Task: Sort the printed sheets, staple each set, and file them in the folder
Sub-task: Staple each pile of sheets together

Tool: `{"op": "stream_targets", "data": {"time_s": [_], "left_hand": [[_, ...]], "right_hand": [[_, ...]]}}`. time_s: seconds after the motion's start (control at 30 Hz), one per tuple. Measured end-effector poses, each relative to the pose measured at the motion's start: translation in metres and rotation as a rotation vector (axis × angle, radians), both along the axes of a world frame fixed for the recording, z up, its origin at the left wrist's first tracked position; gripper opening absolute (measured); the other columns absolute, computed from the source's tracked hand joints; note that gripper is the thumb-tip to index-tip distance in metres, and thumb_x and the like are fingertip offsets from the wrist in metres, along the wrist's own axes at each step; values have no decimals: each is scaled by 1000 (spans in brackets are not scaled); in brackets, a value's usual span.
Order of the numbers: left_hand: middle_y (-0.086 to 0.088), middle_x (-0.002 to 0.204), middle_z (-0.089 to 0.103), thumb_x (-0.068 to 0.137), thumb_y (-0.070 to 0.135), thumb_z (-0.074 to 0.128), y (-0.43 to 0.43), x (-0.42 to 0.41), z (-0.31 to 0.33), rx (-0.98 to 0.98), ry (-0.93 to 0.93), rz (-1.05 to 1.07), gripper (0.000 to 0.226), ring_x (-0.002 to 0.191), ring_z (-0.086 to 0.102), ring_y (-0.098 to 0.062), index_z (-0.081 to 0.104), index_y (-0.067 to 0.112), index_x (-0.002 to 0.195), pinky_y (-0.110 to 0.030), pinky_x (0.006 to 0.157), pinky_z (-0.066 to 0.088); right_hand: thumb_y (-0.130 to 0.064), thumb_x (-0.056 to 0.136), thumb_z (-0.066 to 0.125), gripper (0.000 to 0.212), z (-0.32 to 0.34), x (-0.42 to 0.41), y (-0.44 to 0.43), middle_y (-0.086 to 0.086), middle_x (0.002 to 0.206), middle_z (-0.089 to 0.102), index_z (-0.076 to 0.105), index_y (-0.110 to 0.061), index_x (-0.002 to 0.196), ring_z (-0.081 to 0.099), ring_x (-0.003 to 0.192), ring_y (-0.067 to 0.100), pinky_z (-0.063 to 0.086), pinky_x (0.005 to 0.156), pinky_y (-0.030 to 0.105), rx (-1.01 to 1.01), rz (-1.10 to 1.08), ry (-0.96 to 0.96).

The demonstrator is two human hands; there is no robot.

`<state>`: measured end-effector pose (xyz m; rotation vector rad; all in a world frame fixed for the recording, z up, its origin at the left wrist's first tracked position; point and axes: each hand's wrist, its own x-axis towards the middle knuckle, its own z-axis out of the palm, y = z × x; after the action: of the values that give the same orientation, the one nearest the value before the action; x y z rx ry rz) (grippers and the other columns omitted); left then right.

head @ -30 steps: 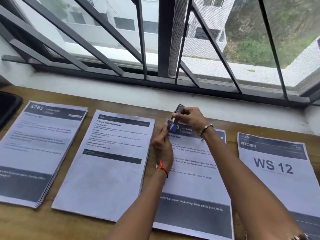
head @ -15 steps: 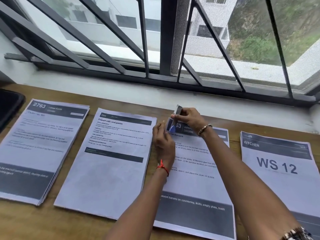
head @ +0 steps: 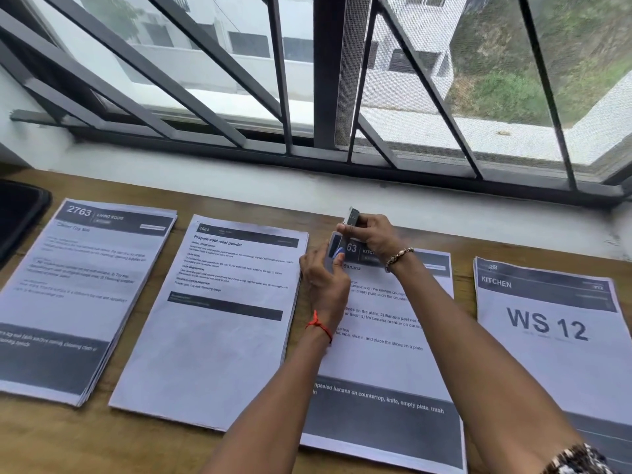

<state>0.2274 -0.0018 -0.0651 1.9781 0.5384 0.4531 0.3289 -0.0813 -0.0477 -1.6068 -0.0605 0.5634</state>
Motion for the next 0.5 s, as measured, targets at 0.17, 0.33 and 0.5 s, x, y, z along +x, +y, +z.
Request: {"op": "stream_targets", "data": {"time_s": [0.17,0.33,0.5], "left_hand": [[-13,103,61,87,1,55,-2,2,1,-27,20,20,28,101,46,-25,61,2,114,-18,78,33],[-14,102,61,86,4,57,-3,-1,3,-31,-4,19,25,101,48,-28,61,3,110,-40,84,45],[-13,122,58,84,39,58,0,-2,0,-114,36,0,53,117,47,-29,54,6,125,-46,97,43]], "right_hand": [[-1,76,70,12,0,-4,2,-7,54,66,61,-6,72,64,52,4,53,56,17,11,-45,-8],[-4,80,68,11,4,-3,-1,1,69,67,60,-8,73,65,61,10,54,65,23,6,20,14],[-12,84,65,7,5,-1,-2,4,76,66,62,-11,78,66,61,9,54,69,25,33,-20,33]]}}
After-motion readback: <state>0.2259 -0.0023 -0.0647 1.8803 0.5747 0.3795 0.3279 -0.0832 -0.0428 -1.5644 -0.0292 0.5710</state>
